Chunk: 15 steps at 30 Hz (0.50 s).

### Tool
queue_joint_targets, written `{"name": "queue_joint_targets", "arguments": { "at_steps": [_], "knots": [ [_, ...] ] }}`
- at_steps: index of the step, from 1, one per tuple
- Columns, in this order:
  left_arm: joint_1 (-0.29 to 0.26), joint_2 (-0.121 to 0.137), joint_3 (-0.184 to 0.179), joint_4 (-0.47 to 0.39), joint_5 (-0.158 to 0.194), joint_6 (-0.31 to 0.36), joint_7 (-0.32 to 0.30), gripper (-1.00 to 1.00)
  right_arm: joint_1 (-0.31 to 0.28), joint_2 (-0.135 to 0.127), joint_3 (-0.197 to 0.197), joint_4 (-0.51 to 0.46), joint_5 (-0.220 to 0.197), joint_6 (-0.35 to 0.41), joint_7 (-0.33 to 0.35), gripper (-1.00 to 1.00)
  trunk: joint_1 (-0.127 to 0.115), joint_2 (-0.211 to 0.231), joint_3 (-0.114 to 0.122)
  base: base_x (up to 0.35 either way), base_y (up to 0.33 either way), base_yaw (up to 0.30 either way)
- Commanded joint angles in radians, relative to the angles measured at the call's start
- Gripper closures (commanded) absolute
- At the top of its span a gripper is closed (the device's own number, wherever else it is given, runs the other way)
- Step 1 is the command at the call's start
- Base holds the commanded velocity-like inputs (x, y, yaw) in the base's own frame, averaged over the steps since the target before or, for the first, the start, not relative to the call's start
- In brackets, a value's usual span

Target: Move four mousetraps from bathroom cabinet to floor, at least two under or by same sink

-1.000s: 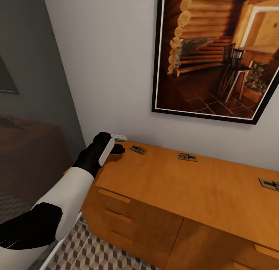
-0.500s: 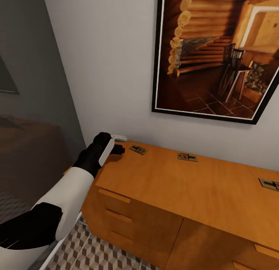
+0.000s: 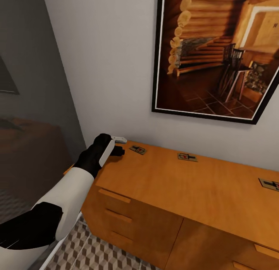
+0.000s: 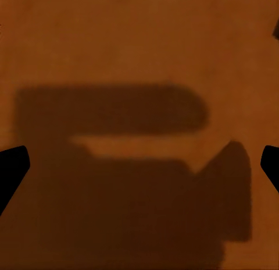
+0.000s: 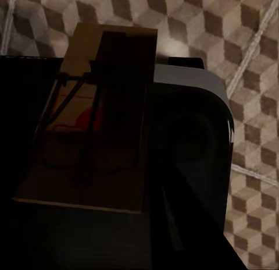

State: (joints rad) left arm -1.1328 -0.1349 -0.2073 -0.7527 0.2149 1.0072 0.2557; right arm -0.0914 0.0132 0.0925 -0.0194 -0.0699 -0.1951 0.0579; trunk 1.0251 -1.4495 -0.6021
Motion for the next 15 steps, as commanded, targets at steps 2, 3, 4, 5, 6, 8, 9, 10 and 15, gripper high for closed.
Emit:
{"name": "queue_joint_targets", "arguments": {
  "at_steps": [2, 3, 4, 5, 6, 8, 9, 10, 15],
  "knots": [
    [0.0, 0.001, -0.003, 0.0, 0.011, 0.003, 0.01, -1.0, -0.001, 0.003, 0.008, 0.001, -0.012, 0.0, 0.003, 1.0, 0.0, 0.0, -0.001, 0.0, 0.0, 0.0],
    [0.0, 0.001, -0.003, 0.0, 0.011, 0.003, 0.01, -1.0, -0.001, 0.006, 0.007, 0.001, -0.012, 0.002, 0.001, 1.0, 0.0, 0.0, -0.001, 0.0, 0.0, 0.0],
    [0.0, 0.0, -0.003, 0.0, 0.011, 0.003, 0.01, -1.0, -0.001, 0.007, 0.007, 0.001, -0.012, 0.003, 0.001, 1.0, 0.0, 0.0, -0.001, 0.0, 0.0, 0.0],
    [0.0, 0.0, -0.003, 0.0, 0.011, 0.003, 0.01, -1.0, -0.001, 0.008, 0.007, 0.0, -0.012, 0.004, 0.0, 1.0, 0.0, 0.0, -0.001, 0.0, 0.0, 0.0],
    [0.0, 0.0, -0.003, 0.0, 0.011, 0.003, 0.01, -1.0, -0.001, 0.008, 0.006, 0.0, -0.013, 0.004, 0.0, 1.0, 0.0, 0.0, -0.001, 0.0, 0.0, 0.0],
    [0.0, 0.0, -0.003, 0.0, 0.011, 0.003, 0.01, -1.0, -0.001, 0.006, 0.005, -0.001, -0.014, 0.004, 0.002, 1.0, 0.0, 0.0, -0.001, 0.0, 0.0, 0.0],
    [0.0, 0.0, -0.003, 0.001, 0.011, 0.004, 0.01, -1.0, -0.001, 0.005, 0.005, -0.001, -0.015, 0.005, 0.003, 1.0, 0.0, 0.0, -0.001, 0.0, 0.0, 0.0],
    [0.001, 0.0, -0.003, 0.001, 0.011, 0.003, 0.01, -1.0, -0.001, 0.004, 0.005, -0.002, -0.015, 0.005, 0.003, 1.0, 0.0, 0.0, -0.001, 0.0, 0.0, 0.0],
    [0.001, 0.0, -0.003, 0.001, 0.011, 0.003, 0.01, -1.0, -0.001, 0.004, 0.004, -0.002, -0.015, 0.004, 0.003, 1.0, 0.0, 0.0, -0.001, 0.0, 0.0, 0.0]
  ]
}}
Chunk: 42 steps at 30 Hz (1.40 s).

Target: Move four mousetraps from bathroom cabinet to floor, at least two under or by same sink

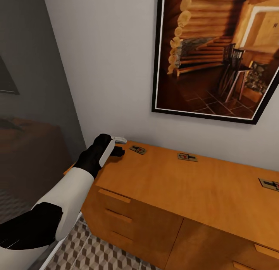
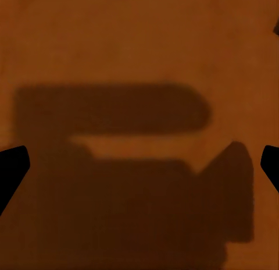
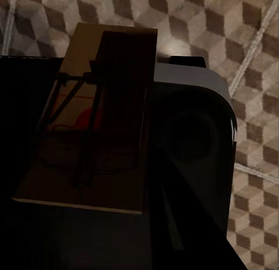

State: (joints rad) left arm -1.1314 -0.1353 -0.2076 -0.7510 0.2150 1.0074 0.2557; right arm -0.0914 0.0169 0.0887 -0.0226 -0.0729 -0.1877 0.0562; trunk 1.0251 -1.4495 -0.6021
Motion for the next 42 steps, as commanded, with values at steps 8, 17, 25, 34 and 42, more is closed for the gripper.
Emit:
{"name": "queue_joint_targets", "arguments": {
  "at_steps": [8, 17, 25, 34, 42],
  "knots": [
    [-0.001, 0.0, -0.003, 0.009, 0.011, 0.003, 0.01, -1.0, -0.001, -0.004, 0.006, 0.0, -0.011, -0.004, 0.004, 1.0, 0.0, 0.0, -0.001, 0.0, 0.0, 0.0],
    [-0.001, 0.0, -0.003, 0.016, 0.011, 0.002, 0.01, -1.0, -0.001, -0.005, 0.005, 0.0, -0.011, -0.004, 0.004, 1.0, 0.0, 0.0, -0.001, 0.0, 0.0, 0.0],
    [-0.001, 0.0, -0.003, 0.017, 0.011, 0.002, 0.01, -1.0, -0.001, -0.004, 0.005, 0.0, -0.011, -0.004, 0.002, 1.0, 0.0, 0.0, -0.001, 0.0, 0.0, 0.0],
    [-0.001, 0.0, -0.002, 0.017, 0.011, 0.002, 0.01, -1.0, -0.001, -0.003, 0.005, 0.0, -0.01, -0.005, 0.005, 1.0, 0.0, 0.0, -0.001, 0.0, 0.0, 0.012],
    [-0.001, 0.0, -0.003, 0.016, 0.011, 0.002, 0.011, -1.0, -0.001, -0.003, 0.005, 0.0, -0.011, -0.006, 0.005, 1.0, 0.0, 0.0, -0.001, 0.0, 0.0, 0.177]
  ]
}}
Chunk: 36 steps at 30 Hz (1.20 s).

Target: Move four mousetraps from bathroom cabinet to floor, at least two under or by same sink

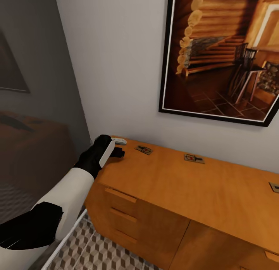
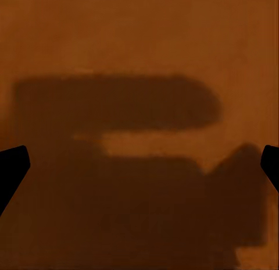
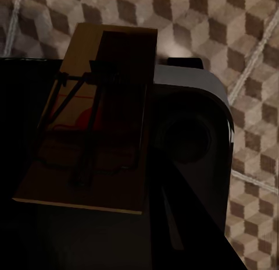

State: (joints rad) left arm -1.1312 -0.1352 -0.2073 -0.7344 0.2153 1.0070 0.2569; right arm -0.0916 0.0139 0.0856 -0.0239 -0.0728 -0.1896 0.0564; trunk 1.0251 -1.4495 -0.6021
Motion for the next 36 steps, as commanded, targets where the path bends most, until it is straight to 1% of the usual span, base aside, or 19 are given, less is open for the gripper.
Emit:
{"name": "queue_joint_targets", "arguments": {
  "at_steps": [1, 13, 18, 26, 36],
  "knots": [
    [-0.001, 0.0, -0.003, 0.0, 0.01, 0.002, 0.01, -1.0, 0.0, -0.001, 0.008, 0.001, -0.012, -0.004, 0.005, 1.0, 0.0, 0.0, -0.001, 0.0, 0.0, 0.267],
    [-0.001, -0.002, -0.003, 0.0, 0.01, 0.002, 0.01, -1.0, 0.0, -0.002, 0.008, 0.001, -0.012, -0.004, 0.005, 1.0, 0.0, 0.0, -0.001, 0.0, -0.004, 0.271],
    [-0.001, -0.003, -0.003, 0.001, 0.01, 0.002, 0.01, -1.0, 0.0, -0.001, 0.008, 0.001, -0.012, -0.004, 0.005, 1.0, 0.0, 0.0, -0.001, -0.088, -0.195, 0.233],
    [-0.001, -0.003, -0.003, 0.001, 0.01, 0.002, 0.01, -1.0, 0.0, 0.0, 0.008, 0.001, -0.01, -0.004, 0.005, 1.0, 0.0, 0.0, -0.001, -0.016, -0.233, 0.032],
    [-0.001, -0.003, -0.003, 0.001, 0.01, 0.002, 0.01, -1.0, 0.0, 0.001, 0.008, 0.001, -0.01, -0.004, 0.005, 1.0, 0.0, 0.0, -0.001, -0.001, -0.03, 0.001]
  ]
}}
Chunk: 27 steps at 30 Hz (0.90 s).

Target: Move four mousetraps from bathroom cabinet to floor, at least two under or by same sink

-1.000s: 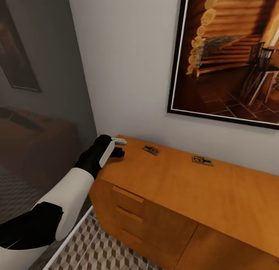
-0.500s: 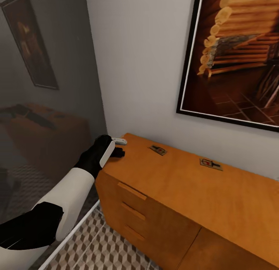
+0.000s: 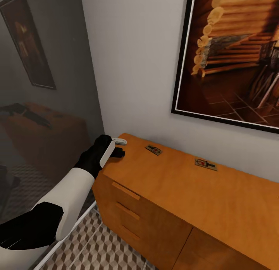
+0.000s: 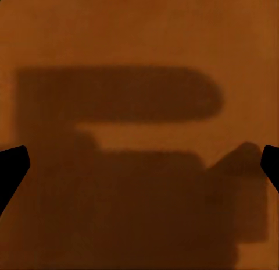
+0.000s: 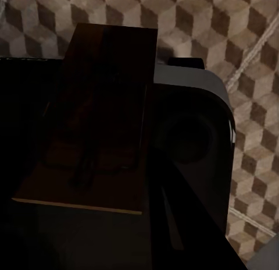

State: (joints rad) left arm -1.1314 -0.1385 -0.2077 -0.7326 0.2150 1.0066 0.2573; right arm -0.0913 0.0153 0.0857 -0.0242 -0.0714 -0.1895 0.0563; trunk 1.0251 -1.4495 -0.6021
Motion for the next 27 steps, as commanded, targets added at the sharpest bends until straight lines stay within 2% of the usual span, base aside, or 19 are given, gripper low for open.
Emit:
{"name": "queue_joint_targets", "arguments": {
  "at_steps": [1, 27],
  "knots": [
    [-0.001, 0.0, -0.003, -0.001, 0.01, 0.003, 0.01, -1.0, -0.001, 0.0, 0.008, 0.001, -0.011, -0.004, 0.005, 1.0, 0.0, 0.0, -0.001, 0.0, -0.003, 0.0],
    [-0.001, 0.001, -0.003, -0.001, 0.01, 0.003, 0.01, -1.0, -0.001, -0.002, 0.011, 0.001, -0.012, -0.011, 0.025, 1.0, 0.0, 0.0, -0.001, 0.0, -0.046, 0.0]
  ]
}}
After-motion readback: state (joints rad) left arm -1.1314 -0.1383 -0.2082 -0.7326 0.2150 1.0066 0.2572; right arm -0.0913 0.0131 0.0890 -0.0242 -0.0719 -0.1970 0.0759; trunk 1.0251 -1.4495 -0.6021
